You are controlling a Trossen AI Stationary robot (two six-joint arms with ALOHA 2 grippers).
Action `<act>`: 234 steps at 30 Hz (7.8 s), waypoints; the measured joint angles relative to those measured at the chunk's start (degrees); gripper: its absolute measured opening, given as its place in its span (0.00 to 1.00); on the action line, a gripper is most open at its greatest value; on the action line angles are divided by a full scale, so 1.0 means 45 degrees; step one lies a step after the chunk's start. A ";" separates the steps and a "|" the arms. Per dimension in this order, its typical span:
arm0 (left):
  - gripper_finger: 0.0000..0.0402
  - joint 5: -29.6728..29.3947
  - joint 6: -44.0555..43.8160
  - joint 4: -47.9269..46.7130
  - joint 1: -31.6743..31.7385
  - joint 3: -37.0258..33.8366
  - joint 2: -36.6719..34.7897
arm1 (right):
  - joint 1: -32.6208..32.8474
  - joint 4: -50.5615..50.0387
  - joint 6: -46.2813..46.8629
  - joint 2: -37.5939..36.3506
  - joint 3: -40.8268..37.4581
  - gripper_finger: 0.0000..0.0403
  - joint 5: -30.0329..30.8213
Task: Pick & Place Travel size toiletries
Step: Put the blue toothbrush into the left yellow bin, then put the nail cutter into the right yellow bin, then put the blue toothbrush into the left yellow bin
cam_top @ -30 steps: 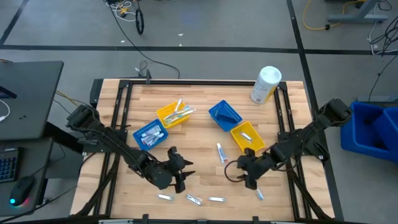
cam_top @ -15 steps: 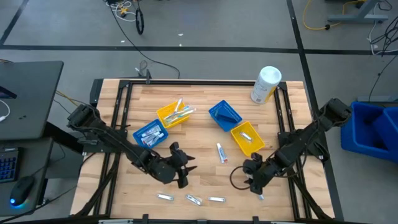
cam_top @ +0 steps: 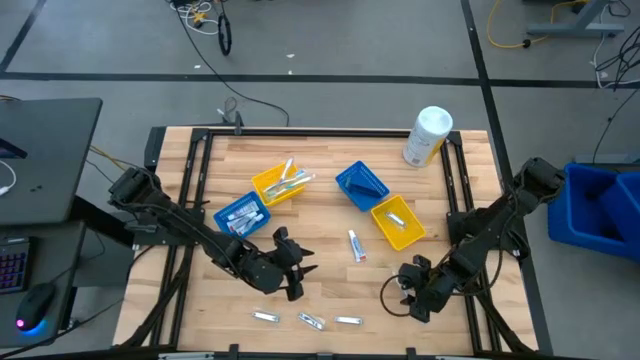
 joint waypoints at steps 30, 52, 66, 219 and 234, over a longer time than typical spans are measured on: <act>0.44 0.0860 0.0518 0.0005 0.0102 0.0001 0.0000 | 0.1288 -0.1246 0.1549 0.0959 0.0000 0.58 0.1559; 0.44 0.0559 0.0514 -0.0085 -0.0375 0.0010 -0.0454 | 0.1206 -0.1064 0.2168 0.2214 0.0044 0.51 0.1846; 0.44 0.1074 -0.0160 -0.0087 -0.0607 0.0010 -0.0418 | 0.1109 -0.1098 0.0001 0.0830 0.0612 0.63 0.2105; 0.44 0.0050 0.0486 0.0010 -0.1064 0.0000 -0.0403 | -0.1646 -0.0843 -0.4007 -0.0991 0.0813 0.49 0.1648; 0.44 -0.0406 0.0289 0.0012 -0.1049 0.0000 -0.0403 | 0.0254 -0.0854 -0.1632 0.0777 0.0082 0.49 0.1250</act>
